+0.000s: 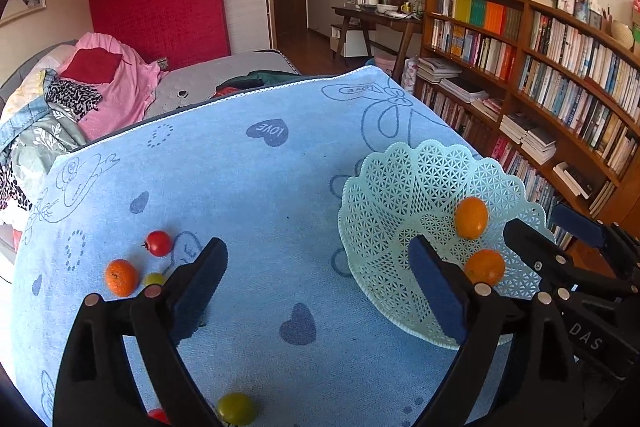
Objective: Organize fruits
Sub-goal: 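Open the left tool to drop the oval orange into the basket, then move both open tools back toward the fruits on the towel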
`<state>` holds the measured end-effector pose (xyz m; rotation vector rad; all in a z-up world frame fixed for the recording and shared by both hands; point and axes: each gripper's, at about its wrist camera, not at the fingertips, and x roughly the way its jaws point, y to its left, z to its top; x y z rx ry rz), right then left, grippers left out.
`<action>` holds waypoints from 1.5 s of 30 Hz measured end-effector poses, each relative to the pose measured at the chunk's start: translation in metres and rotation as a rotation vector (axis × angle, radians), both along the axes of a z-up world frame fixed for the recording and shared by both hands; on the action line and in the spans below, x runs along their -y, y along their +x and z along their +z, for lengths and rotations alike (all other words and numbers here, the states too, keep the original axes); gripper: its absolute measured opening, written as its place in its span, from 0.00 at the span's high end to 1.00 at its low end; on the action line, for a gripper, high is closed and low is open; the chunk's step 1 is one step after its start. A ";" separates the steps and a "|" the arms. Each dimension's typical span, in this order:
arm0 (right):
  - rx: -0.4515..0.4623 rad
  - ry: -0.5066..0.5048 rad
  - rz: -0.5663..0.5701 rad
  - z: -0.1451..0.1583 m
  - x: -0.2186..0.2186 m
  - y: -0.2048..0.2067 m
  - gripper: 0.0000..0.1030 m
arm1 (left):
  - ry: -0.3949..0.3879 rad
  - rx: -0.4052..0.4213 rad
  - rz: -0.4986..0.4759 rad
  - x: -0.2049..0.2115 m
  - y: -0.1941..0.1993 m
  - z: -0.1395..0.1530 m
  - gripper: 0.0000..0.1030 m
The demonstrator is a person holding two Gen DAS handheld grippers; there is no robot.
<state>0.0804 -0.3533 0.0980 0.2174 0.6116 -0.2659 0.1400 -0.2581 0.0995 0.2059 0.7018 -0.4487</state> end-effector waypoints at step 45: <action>-0.004 0.061 0.418 -0.015 -0.133 -0.015 0.16 | 0.069 0.083 0.338 -0.142 -0.018 0.003 0.05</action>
